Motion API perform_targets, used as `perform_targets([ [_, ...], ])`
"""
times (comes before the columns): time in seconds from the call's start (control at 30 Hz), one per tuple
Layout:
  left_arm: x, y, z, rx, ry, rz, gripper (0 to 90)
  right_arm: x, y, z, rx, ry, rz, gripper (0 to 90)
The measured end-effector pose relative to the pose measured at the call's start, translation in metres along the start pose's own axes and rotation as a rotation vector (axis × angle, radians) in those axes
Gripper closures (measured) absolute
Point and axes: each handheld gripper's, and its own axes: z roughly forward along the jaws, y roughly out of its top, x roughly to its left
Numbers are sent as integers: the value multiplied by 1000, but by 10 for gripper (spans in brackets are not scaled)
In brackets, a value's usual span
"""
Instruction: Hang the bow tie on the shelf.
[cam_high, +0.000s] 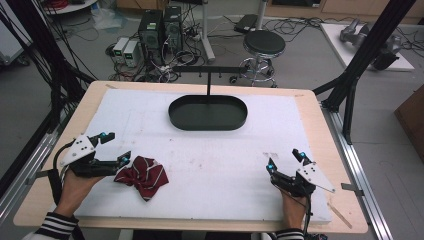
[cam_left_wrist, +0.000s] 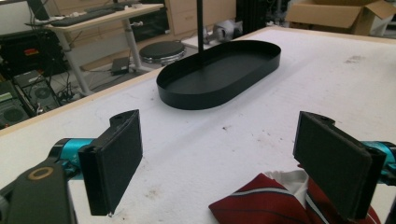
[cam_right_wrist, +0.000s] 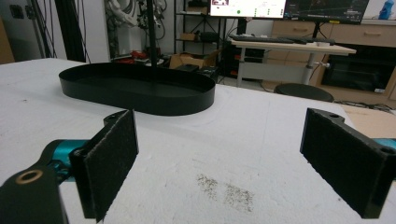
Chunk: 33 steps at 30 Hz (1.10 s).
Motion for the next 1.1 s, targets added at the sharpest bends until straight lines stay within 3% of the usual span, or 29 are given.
perform_targets([
  [0.27,0,10,-10,100,-55,52,168,0,0,0,0,1,1,104],
  [0.6,-6,13,-10,236,-186,130,188,0,0,0,0,0,7,104],
  [0.87,-13,10,-6,320,-216,171,204,0,0,0,1,-2,6,104],
  [1.1,-21,10,1,390,-278,213,241,-1,0,0,-5,-2,3,104],
])
